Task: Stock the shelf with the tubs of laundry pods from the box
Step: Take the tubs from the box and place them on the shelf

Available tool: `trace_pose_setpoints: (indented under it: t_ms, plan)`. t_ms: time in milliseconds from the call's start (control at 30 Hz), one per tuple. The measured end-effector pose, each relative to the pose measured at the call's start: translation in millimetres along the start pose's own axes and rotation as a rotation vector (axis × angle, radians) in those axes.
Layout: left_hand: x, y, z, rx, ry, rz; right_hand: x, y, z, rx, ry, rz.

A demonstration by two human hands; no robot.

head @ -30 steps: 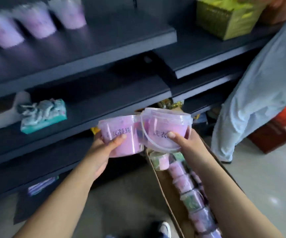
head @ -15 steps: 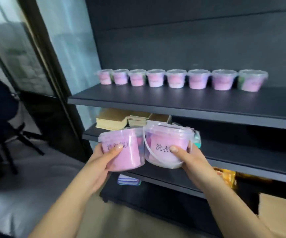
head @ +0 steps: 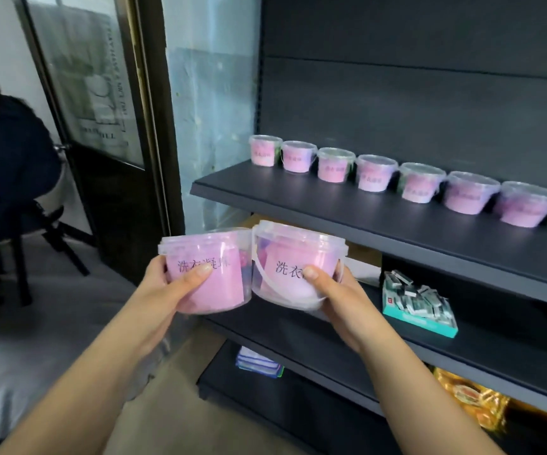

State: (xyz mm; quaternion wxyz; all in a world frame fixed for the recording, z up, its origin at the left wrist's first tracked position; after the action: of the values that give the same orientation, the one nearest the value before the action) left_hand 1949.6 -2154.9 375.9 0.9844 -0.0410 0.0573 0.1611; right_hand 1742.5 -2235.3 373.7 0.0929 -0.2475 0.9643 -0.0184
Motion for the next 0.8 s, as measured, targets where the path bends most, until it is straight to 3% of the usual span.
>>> trace_pose_setpoints:
  t_ms: [333,633,800]
  plan:
    - [1.2,-171.3,10.9,-0.073,-0.045,0.083,28.6,-159.5,-19.8,0.132,-0.009,0.059]
    - [15.4,-323.8,19.2,-0.058,-0.094,-0.006,37.9,-292.3,-35.3,0.15,0.08,0.034]
    - [4.0,-402.8,29.4,-0.06,-0.084,-0.19,46.6,-336.5,-49.0,0.197,0.084,0.124]
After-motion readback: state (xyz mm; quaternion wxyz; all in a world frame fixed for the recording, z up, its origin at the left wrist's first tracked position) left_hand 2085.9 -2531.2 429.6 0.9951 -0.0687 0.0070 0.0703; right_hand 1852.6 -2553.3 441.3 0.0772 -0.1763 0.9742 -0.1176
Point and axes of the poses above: each hand's wrist, its own y-axis away from the middle knuckle, its own x-axis out of the back of the hand, z = x × y, the point moved 8 cm from there along -y, towards the middle knuckle, and after that the axes turned 3 degrees about -y, right-handed, at the moved point
